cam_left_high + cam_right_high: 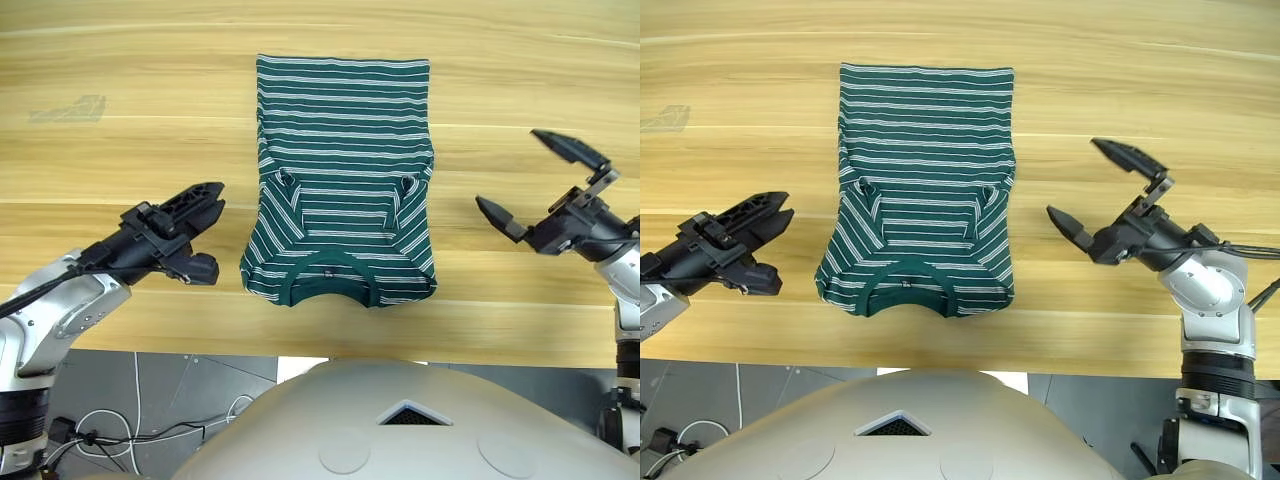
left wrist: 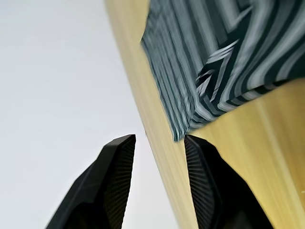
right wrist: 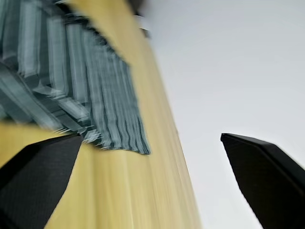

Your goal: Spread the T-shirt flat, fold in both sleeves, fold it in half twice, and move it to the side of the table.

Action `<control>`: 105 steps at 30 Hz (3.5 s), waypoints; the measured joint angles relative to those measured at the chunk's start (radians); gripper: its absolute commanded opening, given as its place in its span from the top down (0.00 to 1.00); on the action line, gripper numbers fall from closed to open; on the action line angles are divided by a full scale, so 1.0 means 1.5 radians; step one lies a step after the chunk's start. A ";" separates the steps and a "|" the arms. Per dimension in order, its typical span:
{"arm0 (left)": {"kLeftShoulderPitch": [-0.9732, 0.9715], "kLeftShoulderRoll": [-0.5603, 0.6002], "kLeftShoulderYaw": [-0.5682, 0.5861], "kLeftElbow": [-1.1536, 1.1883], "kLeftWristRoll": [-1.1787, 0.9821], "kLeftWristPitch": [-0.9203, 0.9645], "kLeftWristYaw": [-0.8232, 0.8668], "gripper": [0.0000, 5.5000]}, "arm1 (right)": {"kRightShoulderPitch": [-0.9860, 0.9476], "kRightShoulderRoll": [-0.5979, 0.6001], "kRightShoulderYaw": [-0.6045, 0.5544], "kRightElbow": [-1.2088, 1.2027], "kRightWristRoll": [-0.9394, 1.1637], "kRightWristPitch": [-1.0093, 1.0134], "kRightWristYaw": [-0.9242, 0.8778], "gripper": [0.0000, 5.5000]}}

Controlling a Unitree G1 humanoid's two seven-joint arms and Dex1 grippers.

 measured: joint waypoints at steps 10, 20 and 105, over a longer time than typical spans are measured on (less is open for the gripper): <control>-0.013 0.057 -0.087 0.069 0.169 -0.145 0.147 0.65 | 0.031 -0.017 0.018 0.094 -0.290 -0.304 -0.128 0.02; -0.080 0.069 -0.154 0.104 0.171 -0.146 0.145 0.65 | 0.032 -0.088 0.219 0.081 -0.063 -0.116 -0.075 0.02; -0.241 0.073 -0.405 0.299 0.196 -0.060 0.284 1.00 | -0.096 -0.095 0.408 0.115 -0.099 -0.029 -0.086 0.95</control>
